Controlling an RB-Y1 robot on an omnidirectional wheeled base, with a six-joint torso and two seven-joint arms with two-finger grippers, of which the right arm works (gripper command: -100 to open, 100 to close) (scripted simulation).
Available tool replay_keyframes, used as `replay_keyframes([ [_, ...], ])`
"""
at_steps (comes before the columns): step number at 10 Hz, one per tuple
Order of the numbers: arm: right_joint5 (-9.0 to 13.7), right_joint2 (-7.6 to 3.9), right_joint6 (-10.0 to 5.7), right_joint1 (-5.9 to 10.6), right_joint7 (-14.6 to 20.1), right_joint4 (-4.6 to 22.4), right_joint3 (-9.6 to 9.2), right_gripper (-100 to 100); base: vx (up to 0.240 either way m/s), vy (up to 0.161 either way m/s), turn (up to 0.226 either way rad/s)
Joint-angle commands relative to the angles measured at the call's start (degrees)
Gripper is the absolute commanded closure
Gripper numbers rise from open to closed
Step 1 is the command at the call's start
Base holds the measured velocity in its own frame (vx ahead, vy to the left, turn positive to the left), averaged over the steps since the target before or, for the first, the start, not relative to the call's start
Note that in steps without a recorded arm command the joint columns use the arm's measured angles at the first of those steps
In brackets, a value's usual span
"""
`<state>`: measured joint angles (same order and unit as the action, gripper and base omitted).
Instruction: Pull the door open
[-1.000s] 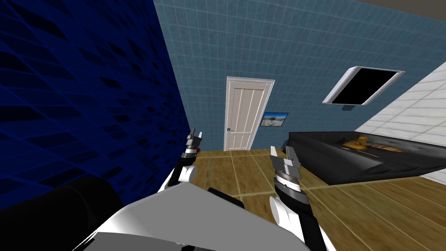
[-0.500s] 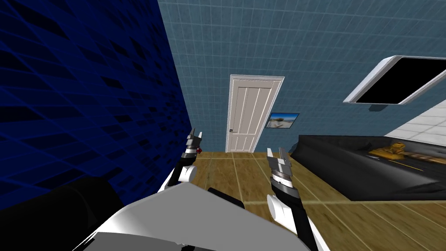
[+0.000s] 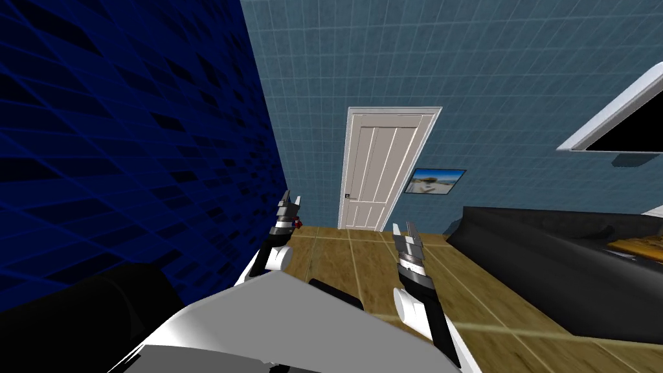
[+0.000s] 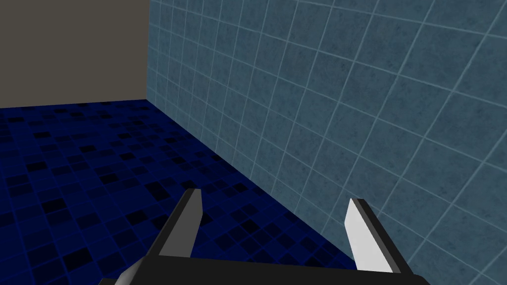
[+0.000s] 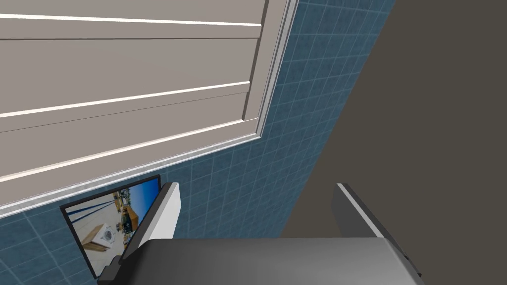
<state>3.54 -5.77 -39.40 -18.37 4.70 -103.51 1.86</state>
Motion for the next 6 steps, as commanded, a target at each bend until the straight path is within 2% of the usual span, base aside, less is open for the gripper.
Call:
replay_keyframes([
  [1,0.4,-0.18,-0.26,1.12,-0.2,2.9,0.0,-100,0.096,0.017,0.105],
  [5,1.6,-0.8,-0.95,3.61,-0.7,10.0,0.08,-100,0.111,0.012,0.119],
  [6,1.6,-0.8,-0.95,3.61,-0.7,10.3,0.08,-100,0.074,0.0,0.029],
])
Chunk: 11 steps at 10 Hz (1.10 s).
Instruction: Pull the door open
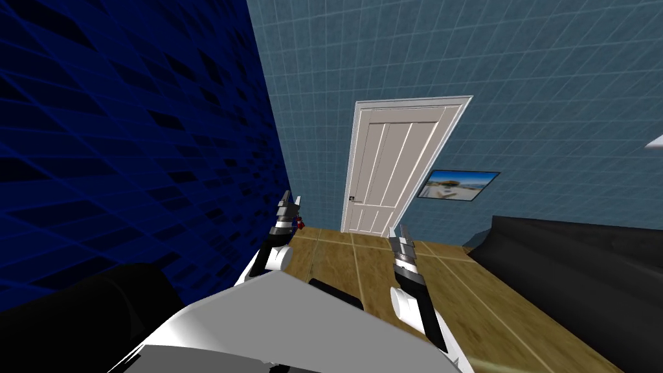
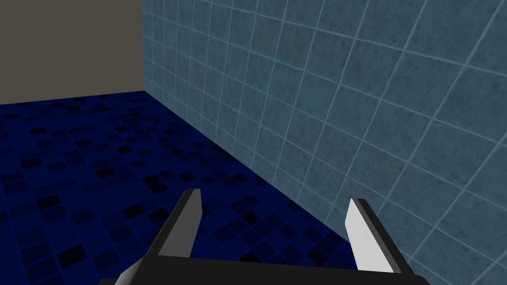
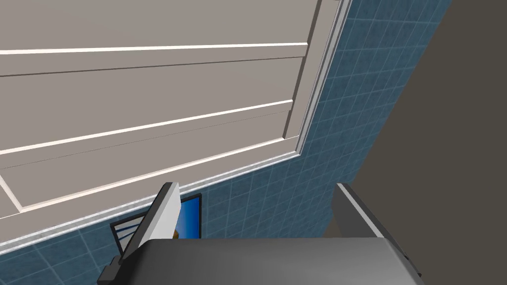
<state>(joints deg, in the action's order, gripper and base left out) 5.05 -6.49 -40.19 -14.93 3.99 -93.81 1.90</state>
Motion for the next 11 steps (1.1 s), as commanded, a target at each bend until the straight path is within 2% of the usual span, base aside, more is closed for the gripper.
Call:
replay_keyframes([
  [1,0.4,-0.22,-0.34,0.81,-0.1,2.5,0.06,-100,0.055,0.008,0.06],
  [3,1.0,-0.51,-0.69,2.08,-0.4,5.6,0.1,-100,0.081,0.012,0.131],
  [4,1.0,-0.51,-0.69,2.08,-0.4,6.2,0.1,-100,0.068,-0.001,0.033],
  [11,3.0,-1.45,-1.9,6.48,-1.2,19.0,0.24,-100,0.098,0.0,0.115],
])
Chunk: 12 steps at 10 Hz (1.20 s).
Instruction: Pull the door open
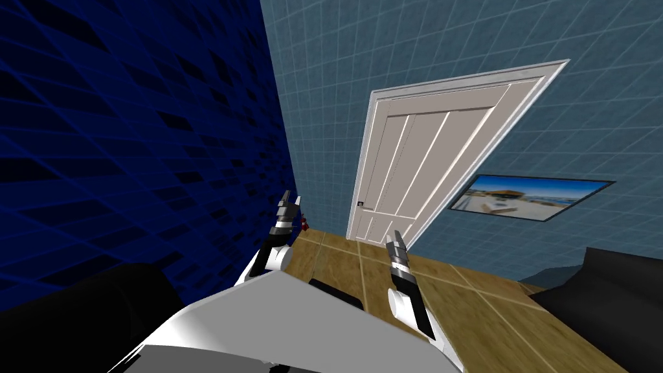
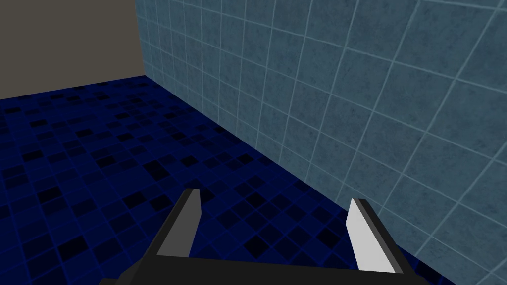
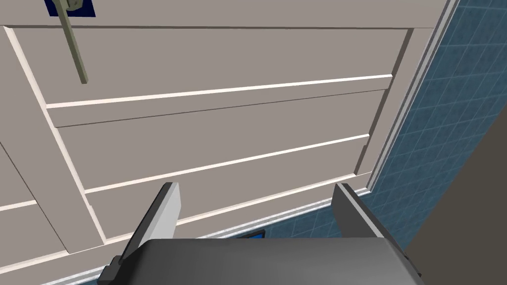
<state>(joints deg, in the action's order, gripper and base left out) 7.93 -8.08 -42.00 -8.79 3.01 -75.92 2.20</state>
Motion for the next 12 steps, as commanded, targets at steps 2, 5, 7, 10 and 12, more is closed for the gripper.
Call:
replay_keyframes([
  [2,0.7,-0.11,-0.44,1.58,-0.5,4.4,-0.02,-100,0.107,0.002,0.124],
  [5,1.5,-0.46,-0.92,3.33,-0.8,9.9,0.03,-100,0.102,-0.013,0.106],
  [7,2.0,-0.68,-1.24,4.49,-1.0,13.1,0.07,-100,0.099,-0.021,0.1],
  [10,2.8,-0.97,-1.68,6.06,-1.3,17.8,0.12,-100,0.107,-0.009,0.104],
  [12,3.2,-1.16,-1.96,7.08,-1.5,20.8,0.15,-100,0.079,-0.017,0.105],
])
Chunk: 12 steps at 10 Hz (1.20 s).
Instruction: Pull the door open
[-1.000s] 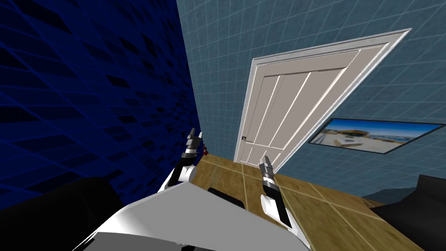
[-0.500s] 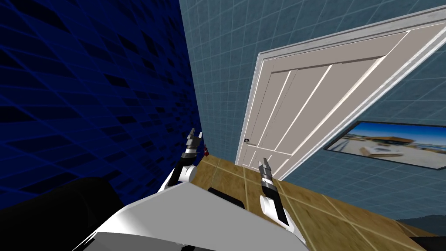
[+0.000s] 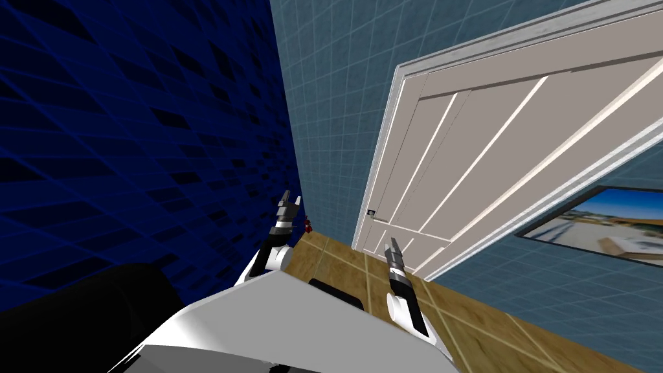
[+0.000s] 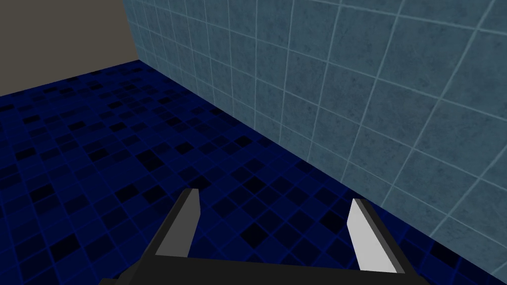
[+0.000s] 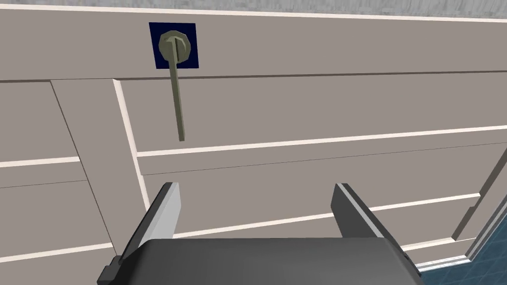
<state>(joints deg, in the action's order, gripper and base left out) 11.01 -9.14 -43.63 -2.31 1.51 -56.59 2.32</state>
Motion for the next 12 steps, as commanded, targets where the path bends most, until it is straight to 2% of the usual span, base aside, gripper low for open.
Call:
replay_keyframes([
  [1,0.4,-0.18,-0.45,1.05,-0.1,2.8,0.04,-100,0.089,-0.017,0.084],
  [4,1.0,-0.42,-0.82,2.4,-0.4,6.7,0.09,-100,0.086,-0.024,0.084],
  [5,1.3,-0.55,-1.02,3.13,-0.5,8.9,0.11,-100,0.092,-0.03,0.116],
  [10,2.3,-0.89,-1.59,5.17,-0.9,14.8,0.17,-100,0.095,-0.026,0.079],
  [11,2.5,-0.96,-1.7,5.58,-1.0,16.0,0.19,-100,0.081,-0.028,0.091],
  [12,2.3,-0.81,-2.11,5.48,-0.9,15.9,0.15,-100,0.035,-0.012,0.017],
])
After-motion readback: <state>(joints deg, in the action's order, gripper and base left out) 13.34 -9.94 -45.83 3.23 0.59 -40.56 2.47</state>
